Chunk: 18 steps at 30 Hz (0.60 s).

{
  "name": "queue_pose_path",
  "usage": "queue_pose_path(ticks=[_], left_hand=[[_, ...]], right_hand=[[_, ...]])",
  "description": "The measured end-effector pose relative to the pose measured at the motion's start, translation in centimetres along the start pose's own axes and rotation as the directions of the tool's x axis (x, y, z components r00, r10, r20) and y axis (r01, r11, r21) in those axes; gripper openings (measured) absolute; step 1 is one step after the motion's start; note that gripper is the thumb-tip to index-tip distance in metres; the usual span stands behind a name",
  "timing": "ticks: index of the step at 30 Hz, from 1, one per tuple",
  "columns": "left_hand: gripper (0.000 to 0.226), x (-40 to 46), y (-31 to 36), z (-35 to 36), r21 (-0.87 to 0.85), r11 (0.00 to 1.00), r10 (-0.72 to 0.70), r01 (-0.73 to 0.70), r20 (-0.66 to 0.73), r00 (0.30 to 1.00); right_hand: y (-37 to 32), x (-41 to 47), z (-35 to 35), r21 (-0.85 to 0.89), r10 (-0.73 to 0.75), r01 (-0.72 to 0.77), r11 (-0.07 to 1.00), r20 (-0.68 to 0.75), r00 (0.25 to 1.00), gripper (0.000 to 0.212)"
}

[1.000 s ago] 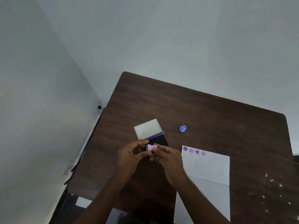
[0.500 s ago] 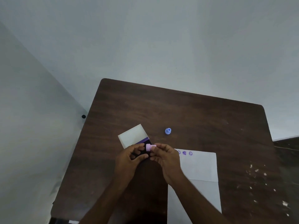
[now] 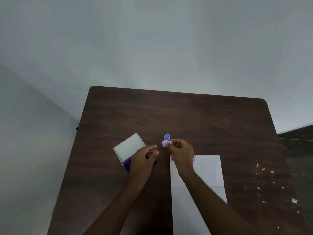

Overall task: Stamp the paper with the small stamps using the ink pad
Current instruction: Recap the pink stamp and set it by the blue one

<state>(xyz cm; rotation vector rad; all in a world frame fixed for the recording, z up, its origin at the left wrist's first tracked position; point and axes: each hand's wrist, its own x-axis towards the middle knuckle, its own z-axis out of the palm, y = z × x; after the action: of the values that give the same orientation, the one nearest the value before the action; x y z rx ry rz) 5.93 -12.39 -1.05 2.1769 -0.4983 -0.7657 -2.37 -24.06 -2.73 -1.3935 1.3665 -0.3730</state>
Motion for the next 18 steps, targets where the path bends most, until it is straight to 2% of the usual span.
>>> queue_pose_path(ticks=[5, 8, 13, 18], left_hand=[[0.034, 1.5, 0.1, 2.4, 0.092, 0.991, -0.102, 0.096, 0.063, 0.993], [0.030, 1.9, 0.3, 3.4, 0.112, 0.990, -0.089, 0.085, 0.038, 0.995], [0.024, 2.6, 0.2, 3.9, 0.032, 0.982, 0.178, -0.186, 0.159, 0.971], [0.024, 3.3, 0.1, 4.5, 0.021, 0.975, 0.217, -0.223, 0.163, 0.963]], right_hand=[[0.3, 1.5, -0.8, -0.112, -0.080, 0.074, 0.991, -0.049, 0.996, 0.014], [0.9, 2.6, -1.0, -0.242, -0.137, 0.117, 0.963, -0.071, 0.988, 0.019], [1.5, 3.9, -0.7, -0.400, -0.177, 0.152, 0.904, -0.025, 0.984, 0.025], [1.6, 4.7, -0.4, -0.512, -0.173, 0.177, 0.840, 0.056, 0.983, 0.021]])
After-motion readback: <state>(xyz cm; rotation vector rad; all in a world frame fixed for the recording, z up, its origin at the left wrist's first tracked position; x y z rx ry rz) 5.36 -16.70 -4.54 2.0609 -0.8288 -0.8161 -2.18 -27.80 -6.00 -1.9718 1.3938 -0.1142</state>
